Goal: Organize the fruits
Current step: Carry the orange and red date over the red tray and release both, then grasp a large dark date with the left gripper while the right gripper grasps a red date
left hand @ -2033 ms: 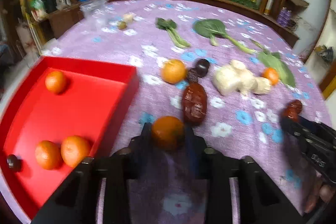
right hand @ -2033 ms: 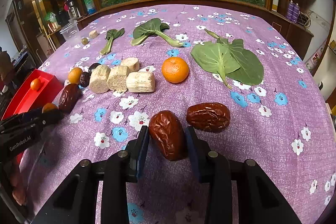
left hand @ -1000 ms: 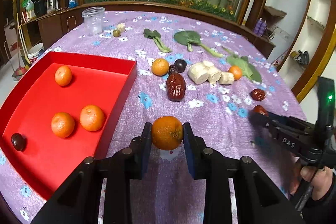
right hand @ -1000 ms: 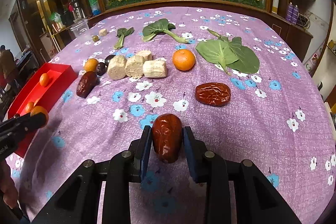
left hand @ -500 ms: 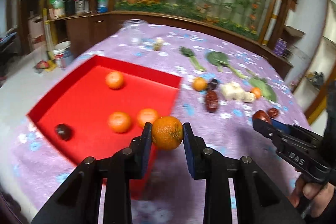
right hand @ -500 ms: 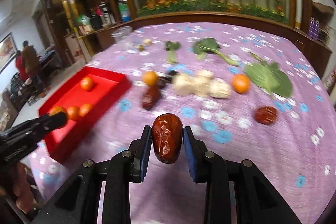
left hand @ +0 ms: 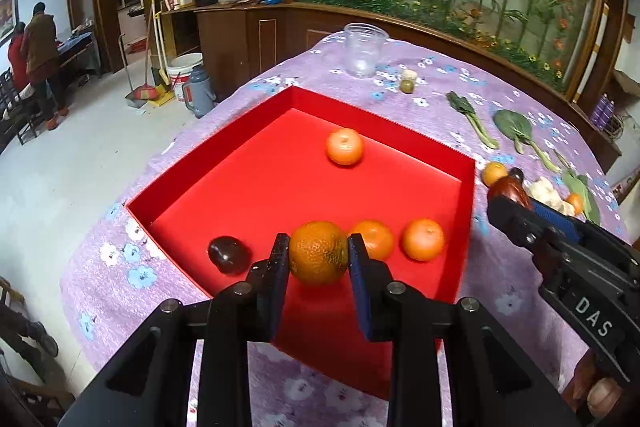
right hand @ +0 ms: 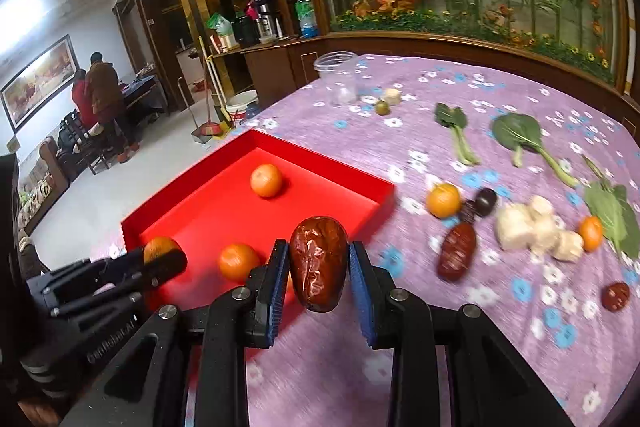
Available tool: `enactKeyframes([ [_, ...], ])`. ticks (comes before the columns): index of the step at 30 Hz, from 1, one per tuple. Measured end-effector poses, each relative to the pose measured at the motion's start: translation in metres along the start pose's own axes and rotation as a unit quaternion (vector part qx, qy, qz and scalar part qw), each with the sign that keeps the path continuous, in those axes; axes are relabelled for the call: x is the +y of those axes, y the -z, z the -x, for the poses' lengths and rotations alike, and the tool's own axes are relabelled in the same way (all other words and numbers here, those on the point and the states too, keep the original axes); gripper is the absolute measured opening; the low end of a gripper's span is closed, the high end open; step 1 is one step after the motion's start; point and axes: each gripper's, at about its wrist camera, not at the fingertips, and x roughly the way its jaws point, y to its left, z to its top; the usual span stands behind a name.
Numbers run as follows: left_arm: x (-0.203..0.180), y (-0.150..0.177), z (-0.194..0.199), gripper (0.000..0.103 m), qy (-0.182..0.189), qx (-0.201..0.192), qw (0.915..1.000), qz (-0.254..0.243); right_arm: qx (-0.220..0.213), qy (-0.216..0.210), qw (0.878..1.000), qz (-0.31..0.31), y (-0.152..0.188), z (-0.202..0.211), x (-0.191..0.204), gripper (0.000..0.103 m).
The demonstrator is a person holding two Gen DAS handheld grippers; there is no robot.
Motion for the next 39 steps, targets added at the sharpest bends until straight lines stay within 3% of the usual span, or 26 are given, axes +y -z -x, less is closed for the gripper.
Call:
enactKeyframes([
  [14, 0.025, 0.001, -0.019, 0.029, -0.001, 0.028, 0.9995, 0.015, 0.033, 0.016, 0.999, 0.015, -0.015, -0.061, 0.025, 0.034],
  [16, 0.026, 0.002, -0.021, 0.03, -0.006, 0.034, 0.9992, 0.019, 0.037, 0.021, 0.999, 0.016, -0.013, -0.065, 0.025, 0.04],
  [18, 0.028, 0.003, -0.023, 0.044, -0.012, 0.039, 0.9988, 0.026, 0.039, 0.018, 0.999, 0.012, -0.012, -0.066, 0.024, 0.053],
  [20, 0.03, 0.003, -0.02, 0.072, -0.015, 0.03, 0.9988, 0.035, 0.035, 0.014, 0.999, 0.012, -0.011, -0.061, 0.022, 0.066],
  [23, 0.026, 0.002, -0.01, 0.076, -0.03, 0.012, 0.9986, 0.042, 0.019, 0.011, 1.0, 0.009, -0.01, -0.041, 0.012, 0.068],
  [27, 0.008, 0.0, 0.001, 0.076, -0.019, -0.001, 0.9994, 0.029, -0.011, 0.021, 0.999, -0.024, 0.001, 0.001, -0.027, 0.071],
  [31, -0.029, 0.0, 0.009, 0.076, 0.01, -0.012, 0.9998, -0.007, -0.039, 0.073, 0.994, -0.068, 0.019, 0.048, -0.087, 0.073],
  [39, -0.128, 0.006, 0.001, 0.076, 0.06, -0.003, 0.9932, -0.1, -0.024, 0.195, 0.965, -0.173, 0.062, 0.094, -0.215, 0.073],
])
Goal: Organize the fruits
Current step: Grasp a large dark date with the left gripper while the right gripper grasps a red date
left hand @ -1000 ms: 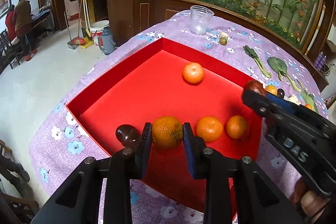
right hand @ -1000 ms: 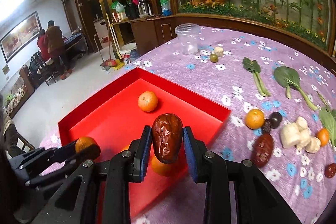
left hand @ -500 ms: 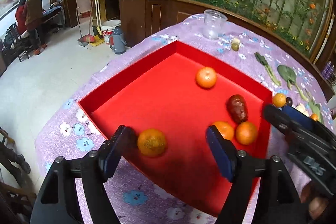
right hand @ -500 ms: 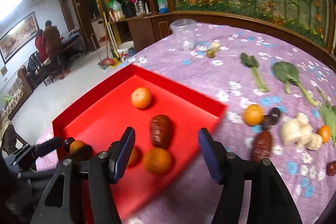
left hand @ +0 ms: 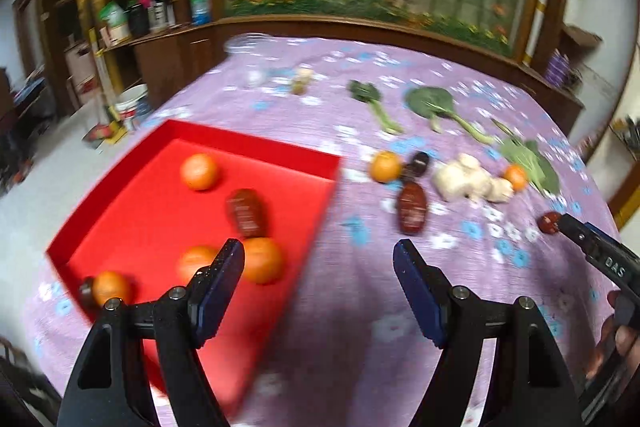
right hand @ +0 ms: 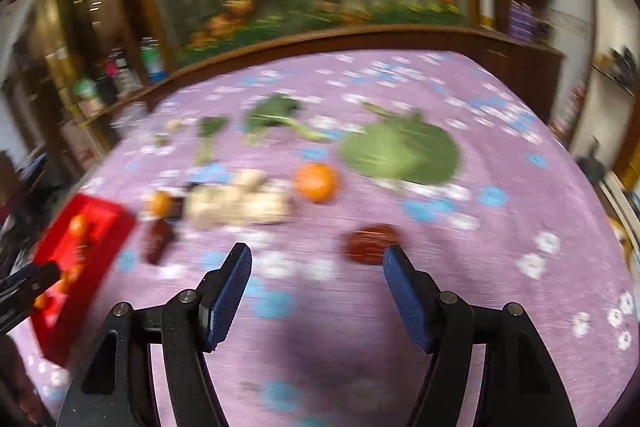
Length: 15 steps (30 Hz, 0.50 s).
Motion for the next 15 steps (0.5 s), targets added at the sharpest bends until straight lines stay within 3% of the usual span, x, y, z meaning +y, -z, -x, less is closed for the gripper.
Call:
enactKeyframes([
  [3, -0.023, -0.005, -0.018, 0.076, 0.008, 0.016, 0.9997, -0.013, 0.01, 0.01, 1.0, -0.008, -0.003, -0.009, -0.017, 0.073],
  [8, -0.05, -0.013, -0.05, 0.076, 0.006, 0.04, 0.9988, -0.028, 0.023, 0.006, 1.0, 0.012, -0.008, -0.026, -0.013, 0.073],
  [15, -0.062, -0.025, -0.084, 0.076, 0.011, 0.055, 0.9982, -0.02, 0.036, 0.033, 0.998, 0.027, -0.014, -0.049, -0.009, 0.072],
])
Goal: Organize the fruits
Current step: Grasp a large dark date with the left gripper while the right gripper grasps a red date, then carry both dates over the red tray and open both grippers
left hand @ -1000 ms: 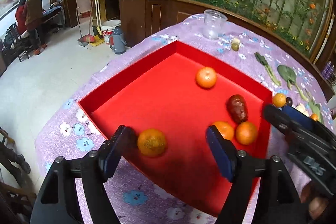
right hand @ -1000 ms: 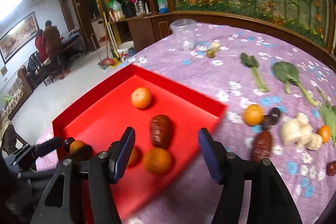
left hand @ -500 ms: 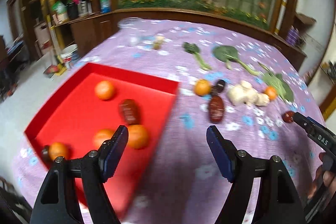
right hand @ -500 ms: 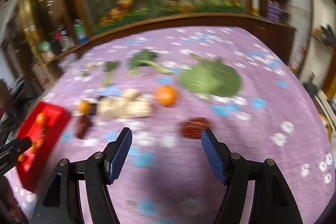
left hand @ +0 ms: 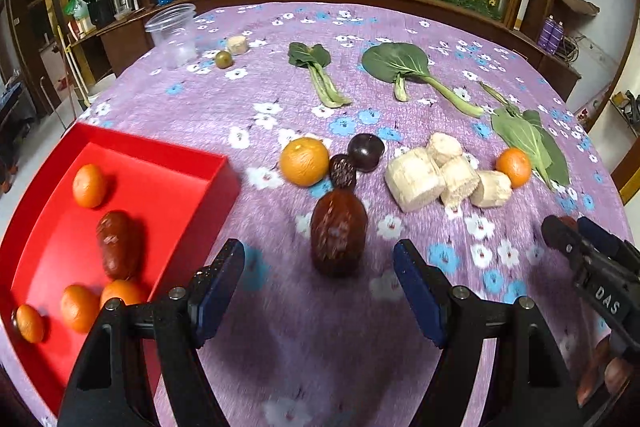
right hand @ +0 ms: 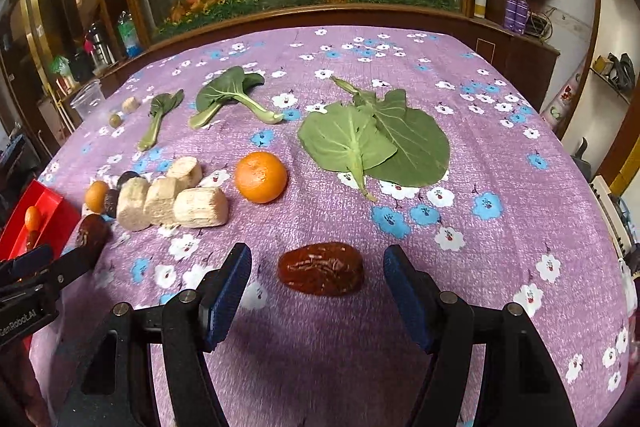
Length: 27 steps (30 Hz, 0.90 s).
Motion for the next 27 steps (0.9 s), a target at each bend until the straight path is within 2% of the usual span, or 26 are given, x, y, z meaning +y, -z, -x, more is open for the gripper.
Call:
enactKeyframes([
  [2, -0.002, -0.003, -0.008, 0.076, -0.003, 0.003, 1.0, 0.001, 0.006, 0.002, 1.0, 0.004, -0.001, -0.005, 0.002, 0.069],
  [3, -0.002, -0.004, -0.012, 0.076, -0.002, 0.008, 1.0, 0.001, 0.015, 0.001, 1.0, 0.004, -0.001, -0.009, 0.002, 0.062],
  [4, -0.003, -0.005, -0.019, 0.069, -0.001, 0.016, 0.9999, 0.001, 0.02, -0.003, 1.0, 0.002, -0.001, -0.011, 0.002, 0.049],
  [5, -0.002, -0.005, -0.021, 0.052, 0.001, 0.019, 0.9998, 0.001, 0.021, -0.002, 1.0, 0.0, -0.001, -0.011, 0.001, 0.048],
  [6, -0.004, -0.005, -0.021, 0.042, -0.015, 0.009, 0.9998, -0.011, 0.021, -0.004, 1.0, -0.002, -0.001, -0.011, 0.0, 0.048],
  [7, -0.006, -0.004, -0.019, 0.03, -0.009, 0.006, 0.9998, -0.019, 0.02, -0.004, 1.0, -0.002, -0.001, -0.011, 0.0, 0.048],
  [10, -0.005, -0.003, -0.015, 0.029, 0.003, 0.013, 0.9996, -0.025, 0.019, -0.009, 1.0, -0.001, 0.002, -0.008, 0.0, 0.048],
  [17, 0.008, 0.018, 0.016, 0.029, 0.039, -0.008, 0.999, -0.02, 0.003, -0.017, 1.0, 0.005, 0.015, 0.018, 0.006, 0.048],
  [27, 0.023, 0.053, 0.051, 0.029, 0.039, -0.007, 0.9991, -0.017, -0.009, -0.045, 0.999, 0.028, 0.044, 0.064, 0.039, 0.048],
])
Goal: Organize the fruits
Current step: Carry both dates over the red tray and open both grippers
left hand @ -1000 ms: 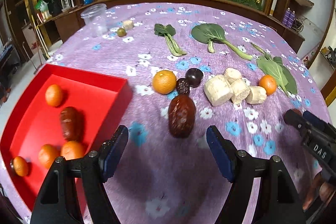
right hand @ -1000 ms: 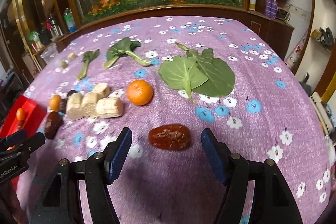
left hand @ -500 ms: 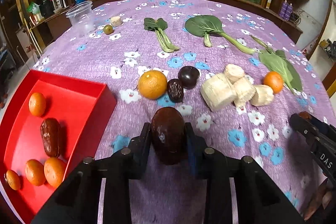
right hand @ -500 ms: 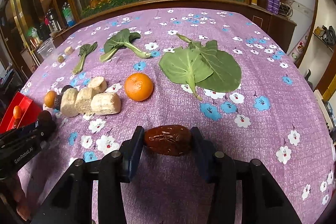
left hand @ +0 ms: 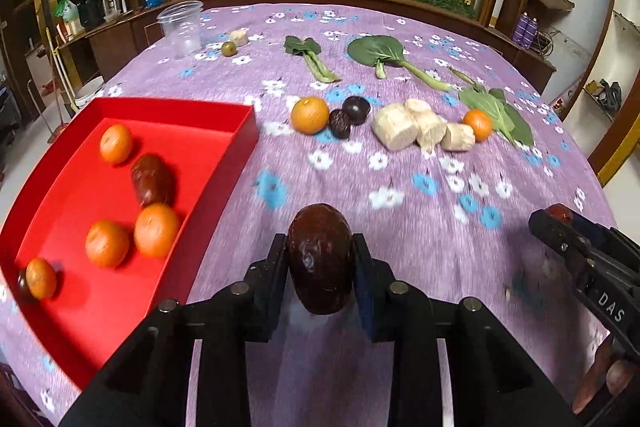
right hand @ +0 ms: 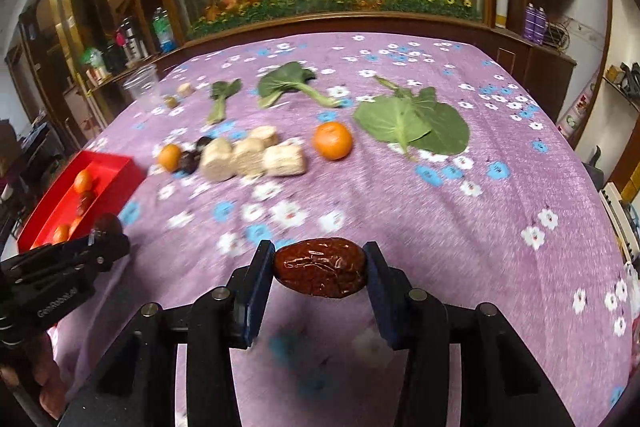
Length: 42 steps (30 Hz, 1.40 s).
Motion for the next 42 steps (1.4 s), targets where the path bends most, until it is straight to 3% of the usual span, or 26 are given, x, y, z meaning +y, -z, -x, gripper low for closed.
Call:
enactKeyframes([
  [14, 0.05, 0.031, 0.04, 0.03, -0.022, -0.008, 0.9988, 0.042, -0.004, -0.063, 0.997, 0.051, 0.018, 0.019, 0.076, 0.049],
  [17, 0.064, 0.033, 0.047, 0.03, 0.0, -0.005, 0.9985, 0.055, -0.006, -0.086, 0.994, 0.068, 0.017, 0.018, 0.1, 0.049],
  [21, 0.068, 0.032, 0.062, 0.03, -0.025, -0.027, 0.998, 0.051, -0.009, -0.111, 0.99, 0.088, 0.014, 0.015, 0.13, 0.049],
  [24, 0.078, 0.026, 0.07, 0.03, -0.014, -0.034, 0.9972, 0.065, -0.015, -0.123, 0.987, 0.098, 0.009, 0.014, 0.147, 0.049],
  [35, 0.145, 0.012, 0.072, 0.03, -0.083, -0.061, 0.9869, 0.124, -0.024, -0.152, 0.981, 0.12, -0.011, 0.006, 0.188, 0.049],
  [42, 0.19, 0.004, 0.049, 0.03, -0.133, -0.038, 0.978, 0.156, -0.011, -0.175, 0.974, 0.143, -0.016, -0.013, 0.227, 0.049],
])
